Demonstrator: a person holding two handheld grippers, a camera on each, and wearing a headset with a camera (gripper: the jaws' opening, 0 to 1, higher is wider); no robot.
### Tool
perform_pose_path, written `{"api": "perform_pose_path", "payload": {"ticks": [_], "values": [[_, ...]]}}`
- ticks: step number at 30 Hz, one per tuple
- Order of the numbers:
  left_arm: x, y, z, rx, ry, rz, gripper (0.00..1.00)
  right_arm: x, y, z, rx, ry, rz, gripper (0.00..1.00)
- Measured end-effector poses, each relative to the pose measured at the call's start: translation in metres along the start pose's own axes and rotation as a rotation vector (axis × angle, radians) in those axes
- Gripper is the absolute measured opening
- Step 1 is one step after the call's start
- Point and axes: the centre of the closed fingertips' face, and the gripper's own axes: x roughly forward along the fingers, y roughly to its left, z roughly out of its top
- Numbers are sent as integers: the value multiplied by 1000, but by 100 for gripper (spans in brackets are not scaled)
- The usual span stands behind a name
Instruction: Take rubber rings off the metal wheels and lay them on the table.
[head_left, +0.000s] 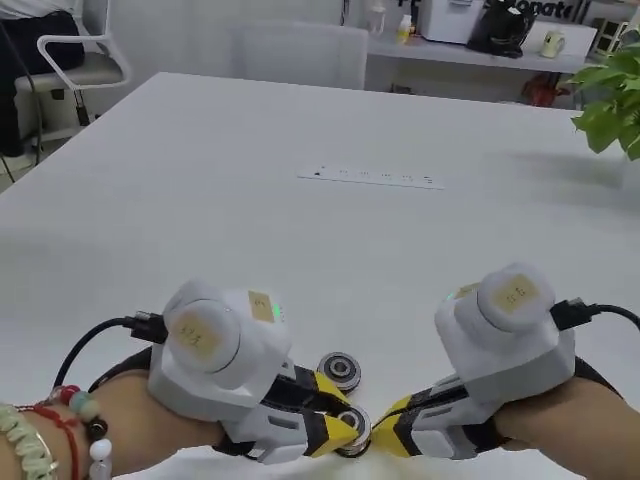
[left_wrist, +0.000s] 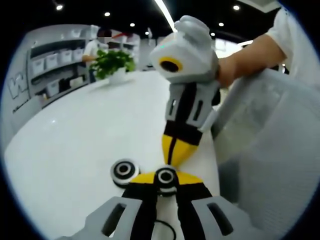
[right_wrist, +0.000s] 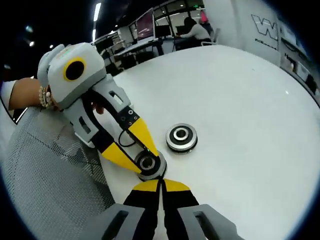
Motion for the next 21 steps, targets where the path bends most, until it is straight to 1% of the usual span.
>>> {"api": "perform_pose_path", "payload": {"ticks": [4, 5, 6, 7, 8, 11, 12, 13, 16, 21], "values": [[0, 0, 0, -4, 0, 1, 14, -4, -2, 3, 53, -21, 9, 0], [0, 0, 0, -4, 0, 1, 14, -4, -2, 2, 70, -19, 11, 0], [0, 0, 0, -4, 0, 1, 14, -4, -3, 3, 77, -30, 8, 0], [0, 0, 0, -4, 0, 1, 14, -5, -2, 4, 86, -30, 16, 0], [0, 0, 0, -5, 0, 2, 14, -6, -2, 4, 112, -39, 23, 0], [0, 0, 0, -7, 0, 2, 14, -7, -2, 7, 124, -50, 30, 0], [0, 0, 0, -8, 0, 2, 14, -8, 2, 16, 148, -96, 54, 0], [-1, 0, 0, -7, 1, 2, 14, -10, 0, 13, 148, -79, 48, 0], [0, 0, 0, -8, 1, 2, 14, -9, 2, 13, 149, -79, 50, 0], [-1, 0, 0, -11, 0, 0, 14, -9, 4, 13, 131, -75, 50, 0]]}}
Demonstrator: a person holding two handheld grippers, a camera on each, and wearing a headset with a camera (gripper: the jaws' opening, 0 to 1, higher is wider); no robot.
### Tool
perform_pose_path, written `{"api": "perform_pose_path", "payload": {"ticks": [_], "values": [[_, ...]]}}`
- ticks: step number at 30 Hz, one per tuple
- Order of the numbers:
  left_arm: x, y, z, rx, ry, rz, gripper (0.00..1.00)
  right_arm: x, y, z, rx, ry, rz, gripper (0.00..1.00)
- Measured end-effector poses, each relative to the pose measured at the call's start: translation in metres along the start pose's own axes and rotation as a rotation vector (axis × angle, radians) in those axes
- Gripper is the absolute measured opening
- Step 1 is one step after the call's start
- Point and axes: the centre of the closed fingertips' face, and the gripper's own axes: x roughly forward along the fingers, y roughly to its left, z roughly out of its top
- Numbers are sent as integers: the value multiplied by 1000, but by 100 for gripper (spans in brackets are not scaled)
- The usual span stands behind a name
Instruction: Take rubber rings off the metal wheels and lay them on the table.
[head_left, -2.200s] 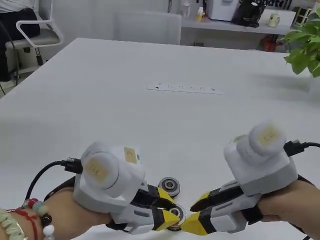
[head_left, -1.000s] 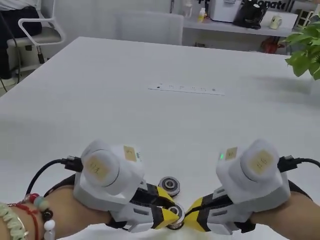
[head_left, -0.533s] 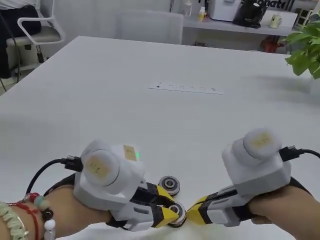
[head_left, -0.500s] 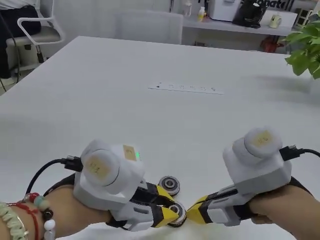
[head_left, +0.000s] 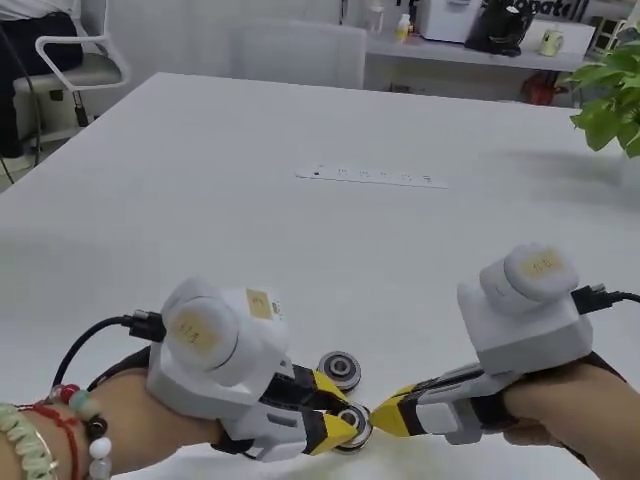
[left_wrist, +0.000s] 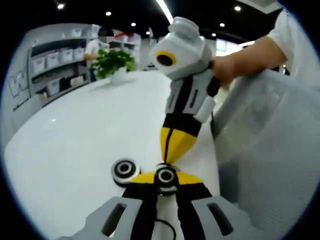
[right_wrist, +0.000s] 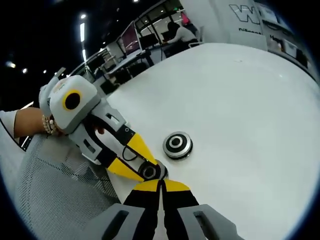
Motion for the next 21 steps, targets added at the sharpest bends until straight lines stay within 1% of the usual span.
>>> {"api": "perform_pose_path", "payload": {"ticks": [5, 21], "values": [[0, 0, 0, 1, -1, -1, 14, 0, 3, 0, -26, 5, 4, 0], [0, 1, 0, 2, -7, 2, 14, 1, 6, 3, -26, 1, 17, 0]]}}
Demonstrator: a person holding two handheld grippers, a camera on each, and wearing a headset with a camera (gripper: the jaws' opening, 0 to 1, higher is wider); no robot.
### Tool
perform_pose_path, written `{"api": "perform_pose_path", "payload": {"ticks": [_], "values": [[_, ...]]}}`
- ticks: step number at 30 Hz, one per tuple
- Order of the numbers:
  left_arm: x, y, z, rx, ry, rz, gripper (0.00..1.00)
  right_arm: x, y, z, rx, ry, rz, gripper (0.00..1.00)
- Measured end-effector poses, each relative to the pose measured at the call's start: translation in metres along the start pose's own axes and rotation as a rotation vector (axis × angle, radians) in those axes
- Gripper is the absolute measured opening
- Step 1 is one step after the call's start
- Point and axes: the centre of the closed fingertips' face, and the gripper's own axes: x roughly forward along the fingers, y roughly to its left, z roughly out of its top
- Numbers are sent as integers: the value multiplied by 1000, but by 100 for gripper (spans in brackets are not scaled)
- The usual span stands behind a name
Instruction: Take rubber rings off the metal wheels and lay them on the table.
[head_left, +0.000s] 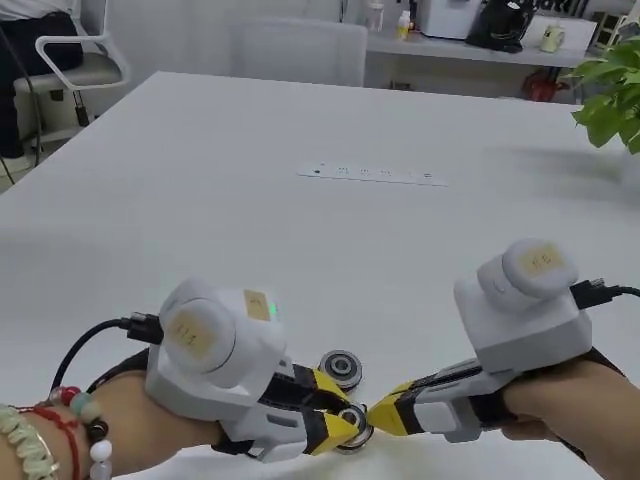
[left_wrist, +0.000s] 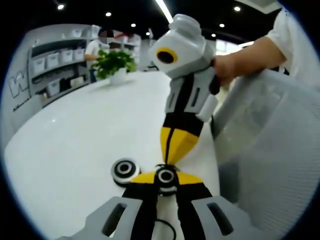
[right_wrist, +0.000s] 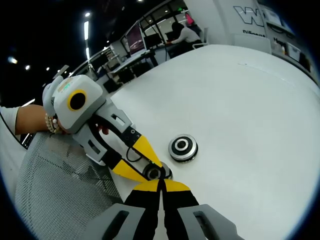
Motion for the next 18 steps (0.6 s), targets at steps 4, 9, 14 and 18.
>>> {"api": "perform_pose_path", "payload": {"ticks": [4, 9, 14, 18], "values": [[0, 0, 0, 1, -1, 0, 14, 0, 1, 1, -6, -1, 2, 0], [0, 0, 0, 1, -1, 0, 14, 1, 2, 1, -4, -4, 6, 0], [0, 0, 0, 2, -2, 0, 14, 1, 3, 2, -2, -9, 12, 0], [0, 0, 0, 2, -2, 0, 14, 1, 4, 3, 1, -13, 19, 0]]}}
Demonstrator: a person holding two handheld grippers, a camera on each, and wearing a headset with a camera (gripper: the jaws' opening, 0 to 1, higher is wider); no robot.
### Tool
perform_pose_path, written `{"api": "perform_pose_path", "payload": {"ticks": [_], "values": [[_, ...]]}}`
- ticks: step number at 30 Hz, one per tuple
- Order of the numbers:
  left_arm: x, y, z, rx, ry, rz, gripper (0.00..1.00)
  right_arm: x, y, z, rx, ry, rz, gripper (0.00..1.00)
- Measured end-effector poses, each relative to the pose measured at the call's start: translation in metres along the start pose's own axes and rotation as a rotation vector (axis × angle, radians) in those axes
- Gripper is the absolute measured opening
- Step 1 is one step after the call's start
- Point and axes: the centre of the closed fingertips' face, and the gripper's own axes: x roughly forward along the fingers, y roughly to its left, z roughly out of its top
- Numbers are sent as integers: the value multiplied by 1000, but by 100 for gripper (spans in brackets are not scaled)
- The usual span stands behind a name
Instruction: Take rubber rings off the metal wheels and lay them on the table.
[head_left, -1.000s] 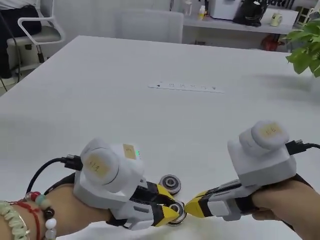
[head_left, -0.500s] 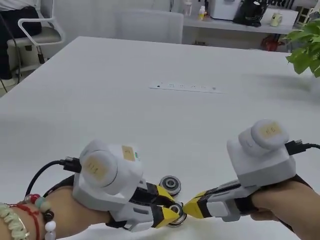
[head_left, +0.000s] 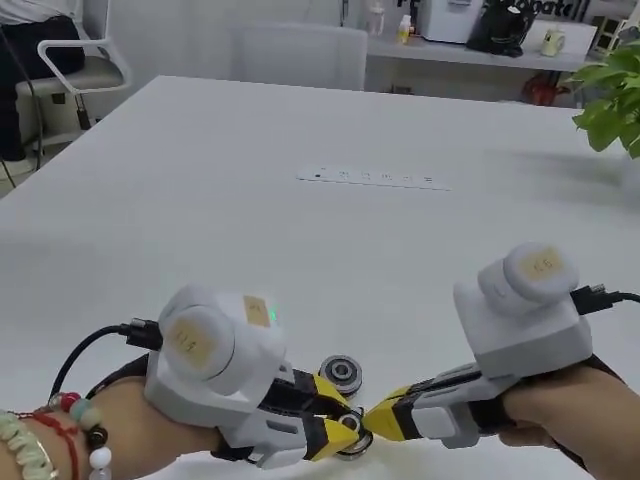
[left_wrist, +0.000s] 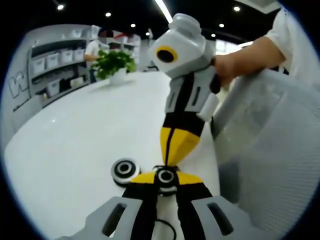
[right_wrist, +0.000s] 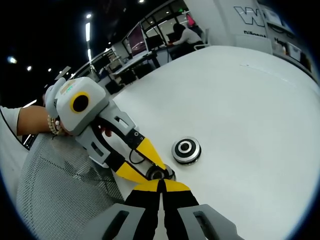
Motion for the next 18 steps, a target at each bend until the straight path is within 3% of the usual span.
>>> {"api": "perform_pose_path", "payload": {"ticks": [10, 11, 12, 13, 14, 16, 18], "values": [[0, 0, 0, -2, -1, 3, 14, 0, 4, 5, 3, -19, 29, 0], [0, 1, 0, -2, -1, 3, 14, 0, 6, 7, 12, -33, 39, 0], [1, 1, 0, -1, -1, 4, 14, -1, 9, 18, 29, -95, 59, 0], [1, 1, 0, -1, -1, 4, 14, -4, 11, 23, 52, -108, 70, 0], [1, 1, 0, -2, -2, 5, 14, -5, 7, 18, 45, -76, 54, 0], [1, 1, 0, 0, -2, 5, 14, -4, 2, 15, 24, -75, 26, 0], [1, 1, 0, -1, -3, 5, 14, -5, -1, 17, 72, -88, 30, 0]]}}
